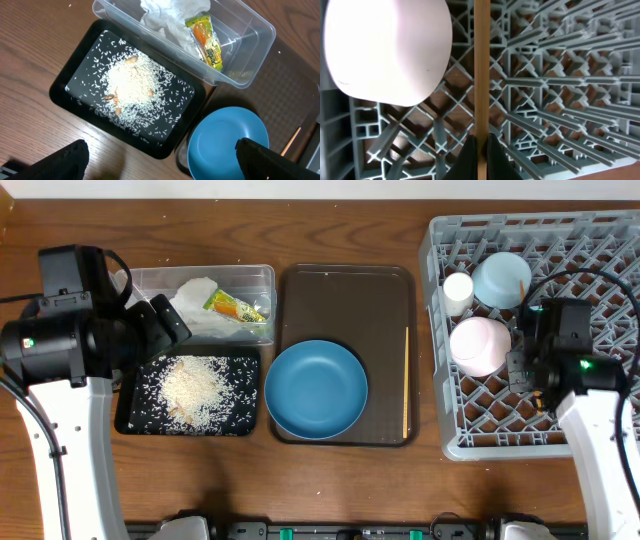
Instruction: Sort waste into correct bins and load items into the dishwasher rack
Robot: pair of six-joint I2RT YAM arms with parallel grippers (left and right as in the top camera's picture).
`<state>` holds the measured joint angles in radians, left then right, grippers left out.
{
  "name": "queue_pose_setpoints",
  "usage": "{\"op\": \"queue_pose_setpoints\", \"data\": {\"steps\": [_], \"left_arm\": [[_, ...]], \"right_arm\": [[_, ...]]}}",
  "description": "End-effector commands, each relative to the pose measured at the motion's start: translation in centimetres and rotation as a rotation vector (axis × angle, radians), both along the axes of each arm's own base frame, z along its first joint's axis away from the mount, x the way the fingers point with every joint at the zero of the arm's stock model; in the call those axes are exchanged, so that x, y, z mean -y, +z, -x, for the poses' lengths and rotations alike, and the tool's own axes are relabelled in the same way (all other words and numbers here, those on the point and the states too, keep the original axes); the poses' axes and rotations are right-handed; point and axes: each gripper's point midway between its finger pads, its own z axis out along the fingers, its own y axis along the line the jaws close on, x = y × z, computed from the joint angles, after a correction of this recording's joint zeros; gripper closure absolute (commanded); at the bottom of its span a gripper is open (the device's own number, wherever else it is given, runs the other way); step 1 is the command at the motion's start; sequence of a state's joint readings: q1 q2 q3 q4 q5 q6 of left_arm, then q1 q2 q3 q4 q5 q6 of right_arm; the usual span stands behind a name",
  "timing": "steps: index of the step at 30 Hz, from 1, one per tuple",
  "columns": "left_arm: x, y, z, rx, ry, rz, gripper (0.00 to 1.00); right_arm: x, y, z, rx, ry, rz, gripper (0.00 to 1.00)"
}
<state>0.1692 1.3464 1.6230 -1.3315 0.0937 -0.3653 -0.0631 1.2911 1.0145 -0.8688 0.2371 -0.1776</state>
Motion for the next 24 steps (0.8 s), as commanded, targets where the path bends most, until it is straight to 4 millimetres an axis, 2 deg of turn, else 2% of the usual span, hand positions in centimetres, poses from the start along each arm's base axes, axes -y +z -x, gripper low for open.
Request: {"op": "queue_pose_setpoints", "data": {"steps": [1, 11, 12, 13, 15, 16, 20, 22, 24], "left_arm": [[-0.4, -0.1, 0.0, -0.010, 0.006, -0.015, 0.04], [-0.4, -0.1, 0.0, -0.010, 0.006, -0.015, 0.04], [-0.4, -0.2, 0.0, -0.010, 0.006, -0.015, 0.04], [-0.4, -0.1, 0.0, -0.010, 0.006, -0.015, 0.04], [-0.4, -0.2, 0.0, -0.010, 0.006, -0.015, 0.04], [-0.4, -0.1, 0.0, -0.010, 0.006, -0.015, 0.04], [-0.4, -0.1, 0.0, -0.010, 0.006, -0.015, 0.04], [-0.4, -0.1, 0.0, -0.010, 0.006, -0.015, 0.04], [-0.4, -0.1, 0.0, -0.010, 0.006, -0.015, 0.04]], "right_arm": [[0.5, -0.8, -0.5, -0.029, 0.004, 0.013, 0.99], [1.7, -3.2, -1.1, -0.090, -0.031, 0.006, 0.97], [1.7, -3.4, -1.2, -0.092, -0.031, 0.006, 0.89], [1.7, -3.5, -1.3, -0.093, -0.031, 0.005, 0.76], [1.7, -3.7, -1.5, -0.090, -0.032, 0.006, 0.67], [1.8, -3.7, -1.6, -0.088, -0.032, 0.006, 0.58], [1.7, -3.6, -1.8, -0.075, -0.034, 0.003, 0.52], [1.0, -3.7, -2.1, -0.064, -0.029, -0.039, 0.52], [-0.5, -3.8, -2.6, -0.034, -0.044, -0.143, 0.52]]}}
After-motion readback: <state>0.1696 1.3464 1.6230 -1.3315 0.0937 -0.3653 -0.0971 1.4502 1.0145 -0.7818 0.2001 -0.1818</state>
